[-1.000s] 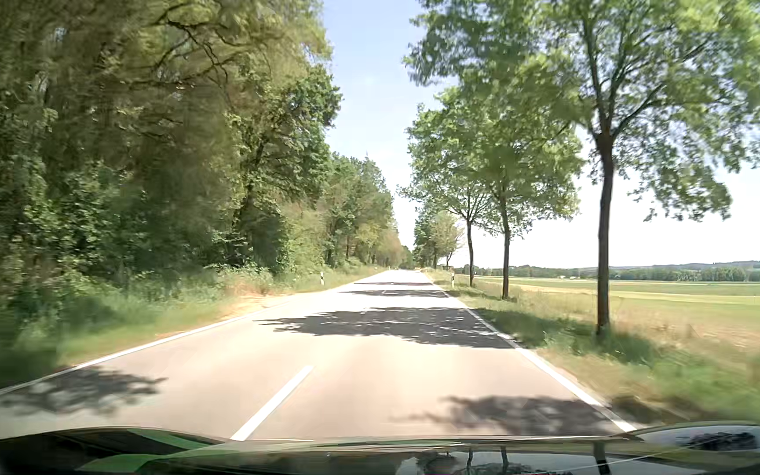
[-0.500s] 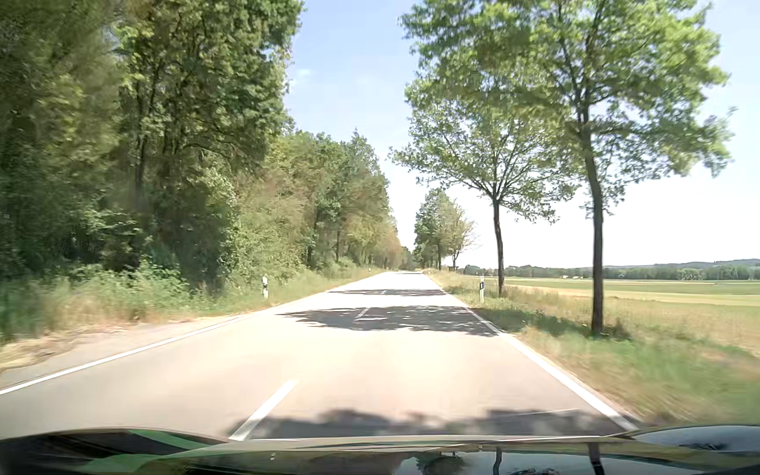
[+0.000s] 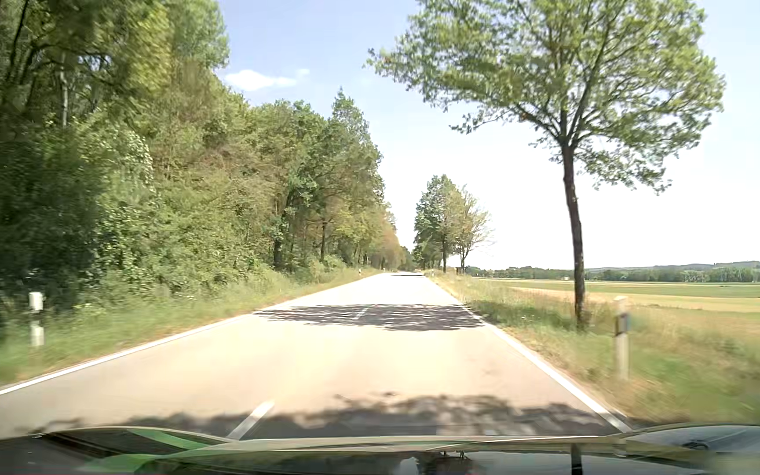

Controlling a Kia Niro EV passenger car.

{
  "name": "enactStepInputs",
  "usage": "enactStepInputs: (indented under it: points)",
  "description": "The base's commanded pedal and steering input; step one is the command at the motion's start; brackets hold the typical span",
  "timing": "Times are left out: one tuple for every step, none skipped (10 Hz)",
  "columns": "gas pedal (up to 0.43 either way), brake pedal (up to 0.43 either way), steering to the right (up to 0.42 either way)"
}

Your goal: Follow the waypoints while adhering to traffic rules and regulations

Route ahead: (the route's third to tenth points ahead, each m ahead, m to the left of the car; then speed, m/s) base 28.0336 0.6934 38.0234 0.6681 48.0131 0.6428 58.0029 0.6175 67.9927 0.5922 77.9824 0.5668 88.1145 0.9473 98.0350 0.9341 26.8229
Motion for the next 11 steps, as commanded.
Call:
enactStepInputs:
  points:
    - [0.339, 0.0, -0.001]
    - [0.339, 0.0, -0.001]
    - [0.319, 0.0, -0.001]
    - [0.28, 0.0, -0.001]
    - [0.268, 0.0, -0.001]
    - [0.268, 0.0, -0.001]
    - [0.28, 0.0, -0.001]
    - [0.311, 0.0, -0.001]
    - [0.331, 0.0, -0.001]
    - [0.35, 0.0, -0.001]
    - [0.35, 0.0, -0.001]
